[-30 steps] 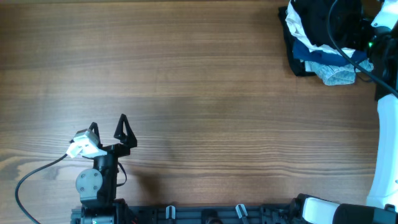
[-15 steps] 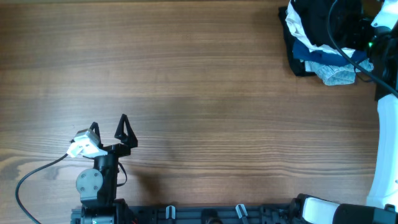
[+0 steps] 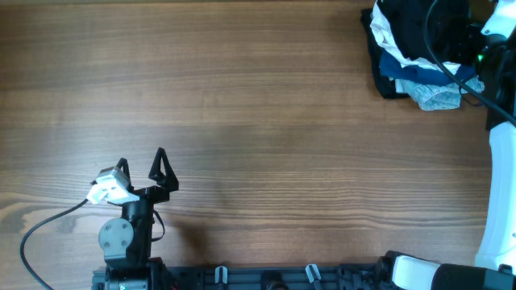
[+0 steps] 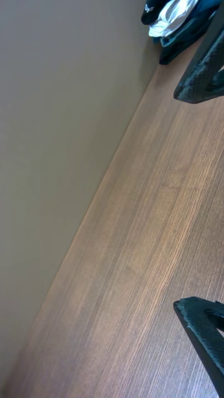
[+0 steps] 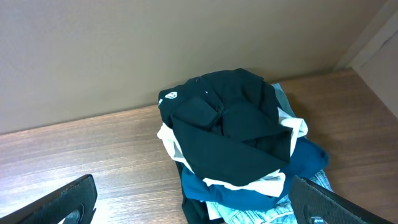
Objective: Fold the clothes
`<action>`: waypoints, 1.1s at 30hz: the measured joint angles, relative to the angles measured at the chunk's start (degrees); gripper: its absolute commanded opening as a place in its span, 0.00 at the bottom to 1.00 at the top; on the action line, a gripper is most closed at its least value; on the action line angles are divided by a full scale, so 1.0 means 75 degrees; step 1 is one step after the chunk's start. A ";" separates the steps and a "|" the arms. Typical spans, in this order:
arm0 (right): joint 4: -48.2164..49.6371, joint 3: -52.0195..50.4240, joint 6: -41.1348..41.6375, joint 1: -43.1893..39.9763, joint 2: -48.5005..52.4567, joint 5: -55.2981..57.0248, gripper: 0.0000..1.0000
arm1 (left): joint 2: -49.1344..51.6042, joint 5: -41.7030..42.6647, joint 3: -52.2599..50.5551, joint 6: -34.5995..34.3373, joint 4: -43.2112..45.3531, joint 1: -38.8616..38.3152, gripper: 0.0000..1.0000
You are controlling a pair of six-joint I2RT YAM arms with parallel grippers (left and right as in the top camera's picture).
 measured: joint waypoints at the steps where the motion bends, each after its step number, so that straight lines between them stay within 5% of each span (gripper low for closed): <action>1: -0.0003 0.0000 0.0000 0.0000 0.0000 0.0000 1.00 | 0.0000 0.0000 0.0000 0.0000 0.0000 0.0000 1.00; 8: -0.0405 -0.0187 0.0000 0.0233 -0.0329 0.0009 1.00 | 0.0000 0.0000 0.0000 0.0000 0.0000 0.0000 1.00; 18: 0.0035 -0.1099 -0.0568 0.2442 -0.3249 -0.0003 1.00 | -0.0003 0.0000 0.0000 0.0000 0.0000 0.0000 1.00; 33: 0.4978 -0.8128 -0.0860 0.2413 -0.8647 -0.0396 1.00 | -0.0003 0.0000 0.0000 0.0000 -0.0003 0.0000 1.00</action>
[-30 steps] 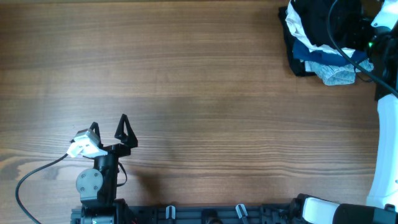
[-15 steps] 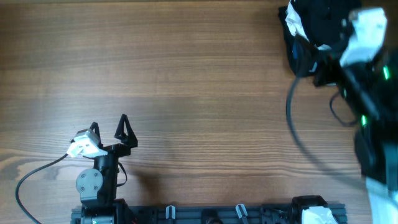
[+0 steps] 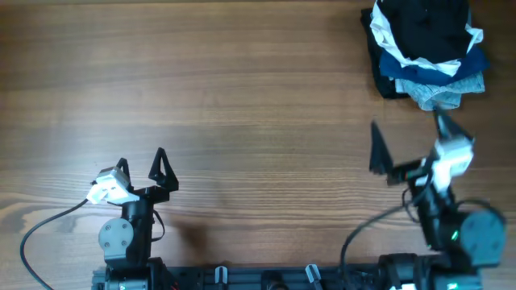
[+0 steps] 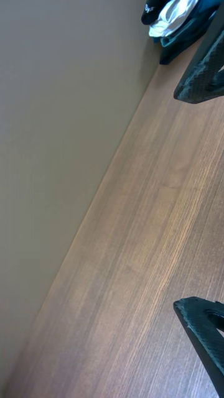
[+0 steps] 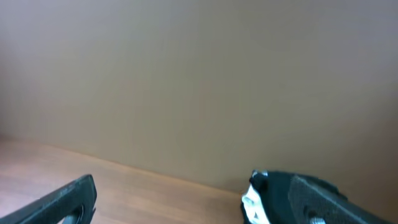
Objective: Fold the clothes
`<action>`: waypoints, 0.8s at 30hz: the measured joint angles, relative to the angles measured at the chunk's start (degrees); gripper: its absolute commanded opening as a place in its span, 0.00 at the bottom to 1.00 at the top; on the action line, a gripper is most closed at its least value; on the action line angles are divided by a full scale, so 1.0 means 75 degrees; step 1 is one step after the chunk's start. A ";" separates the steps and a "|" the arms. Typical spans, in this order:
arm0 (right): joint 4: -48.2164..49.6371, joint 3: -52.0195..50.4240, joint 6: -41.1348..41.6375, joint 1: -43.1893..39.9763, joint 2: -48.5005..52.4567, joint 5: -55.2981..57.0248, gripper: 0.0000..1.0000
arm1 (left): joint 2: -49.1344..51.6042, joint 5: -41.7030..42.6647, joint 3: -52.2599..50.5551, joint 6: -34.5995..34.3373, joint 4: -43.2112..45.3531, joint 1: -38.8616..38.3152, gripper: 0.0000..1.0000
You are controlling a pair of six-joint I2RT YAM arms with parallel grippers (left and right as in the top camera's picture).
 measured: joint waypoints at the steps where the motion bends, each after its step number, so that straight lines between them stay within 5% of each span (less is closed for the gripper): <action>1: 0.0329 -0.0504 0.0020 0.0000 -0.0326 -0.0038 1.00 | 0.0000 0.0000 0.0000 0.0000 0.0000 0.0000 1.00; 9: 0.1029 -0.2940 0.0341 0.0000 -0.1990 -0.0181 1.00 | -0.0006 0.0000 0.0000 0.0000 0.0003 0.0000 1.00; 24: -0.0064 -0.3392 0.0446 0.0000 -0.2209 -0.0265 1.00 | -0.0006 0.0000 0.0000 0.0000 0.0003 0.0000 1.00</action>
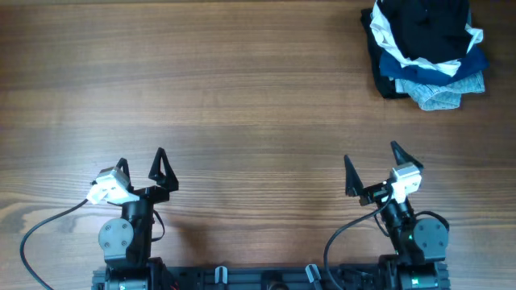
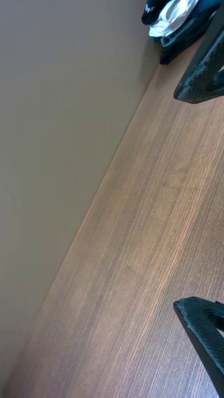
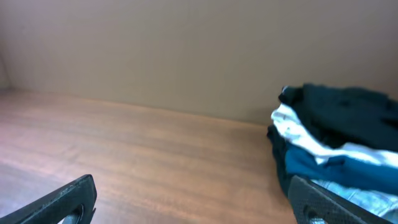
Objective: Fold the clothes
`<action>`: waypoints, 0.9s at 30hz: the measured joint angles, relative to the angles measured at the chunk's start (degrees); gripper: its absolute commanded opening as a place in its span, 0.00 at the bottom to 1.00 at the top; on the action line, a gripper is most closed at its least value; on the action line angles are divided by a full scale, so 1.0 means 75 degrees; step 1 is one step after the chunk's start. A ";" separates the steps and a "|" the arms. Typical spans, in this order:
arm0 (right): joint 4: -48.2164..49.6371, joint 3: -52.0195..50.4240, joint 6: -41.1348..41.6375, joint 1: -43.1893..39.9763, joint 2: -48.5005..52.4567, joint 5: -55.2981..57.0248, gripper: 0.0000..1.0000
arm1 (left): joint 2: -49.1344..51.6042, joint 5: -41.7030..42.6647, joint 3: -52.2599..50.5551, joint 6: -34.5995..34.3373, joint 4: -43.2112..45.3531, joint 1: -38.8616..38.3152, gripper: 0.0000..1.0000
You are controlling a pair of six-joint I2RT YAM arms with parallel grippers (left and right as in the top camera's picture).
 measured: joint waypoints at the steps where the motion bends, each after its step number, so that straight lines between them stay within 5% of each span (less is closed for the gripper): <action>1: -0.0131 -0.0012 0.0082 0.0000 0.0000 -0.0020 0.99 | 0.0000 0.0000 0.0000 0.0000 0.0000 0.0000 1.00; 27: -0.0175 -0.0012 0.0303 0.0000 0.0000 -0.0029 1.00 | 0.0000 0.0000 0.0000 0.0000 0.0000 0.0000 1.00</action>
